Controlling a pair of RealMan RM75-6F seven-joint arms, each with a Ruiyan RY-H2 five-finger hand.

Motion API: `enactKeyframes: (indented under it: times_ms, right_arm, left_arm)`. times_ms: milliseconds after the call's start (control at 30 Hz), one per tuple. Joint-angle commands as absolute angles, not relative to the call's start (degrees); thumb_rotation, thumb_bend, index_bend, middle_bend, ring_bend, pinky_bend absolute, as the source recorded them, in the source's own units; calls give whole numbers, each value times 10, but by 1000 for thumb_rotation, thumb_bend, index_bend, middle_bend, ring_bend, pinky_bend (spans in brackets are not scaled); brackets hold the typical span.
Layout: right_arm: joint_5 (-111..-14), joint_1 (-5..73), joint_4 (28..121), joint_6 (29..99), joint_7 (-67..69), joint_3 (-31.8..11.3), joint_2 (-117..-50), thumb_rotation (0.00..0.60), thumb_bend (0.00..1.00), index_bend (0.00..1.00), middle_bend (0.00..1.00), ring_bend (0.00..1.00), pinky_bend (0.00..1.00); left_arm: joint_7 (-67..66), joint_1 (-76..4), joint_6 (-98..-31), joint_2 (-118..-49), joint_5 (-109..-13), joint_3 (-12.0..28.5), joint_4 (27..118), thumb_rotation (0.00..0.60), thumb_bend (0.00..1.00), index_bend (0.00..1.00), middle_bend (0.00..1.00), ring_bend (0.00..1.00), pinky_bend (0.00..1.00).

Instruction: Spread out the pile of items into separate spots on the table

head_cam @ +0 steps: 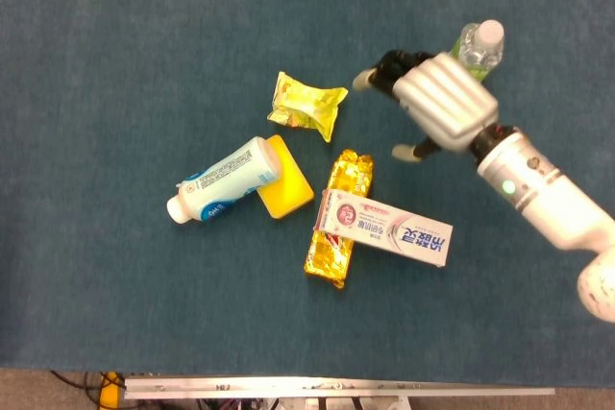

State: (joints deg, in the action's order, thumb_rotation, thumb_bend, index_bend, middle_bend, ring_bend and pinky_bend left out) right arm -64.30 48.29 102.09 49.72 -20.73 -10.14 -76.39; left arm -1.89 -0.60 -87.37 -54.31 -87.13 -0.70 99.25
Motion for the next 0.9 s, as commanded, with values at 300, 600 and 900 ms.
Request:
enactKeyframes:
  times_ms: [300,600,900]
  right_arm:
    - [-721,445,1099,512,-212,-32,-720,600,0,263,324,225,456]
    - [-734,409,1114,541,-239,10,-729,600,0,231,325,230,483]
    - [-750,384,1121,574,-308,31,-773,600,0,186,308,232,483]
  left_arm:
    - [-23,-9,-864,-544,-872,-9,991,600,372,325,209,134,239]
    - [-29,-19,-851,-545,-881,-9,992,600,373,325,209,134,239]
    - [-29,-19,-852,-541,-888,-12,995,600,373,325,209,134,239]
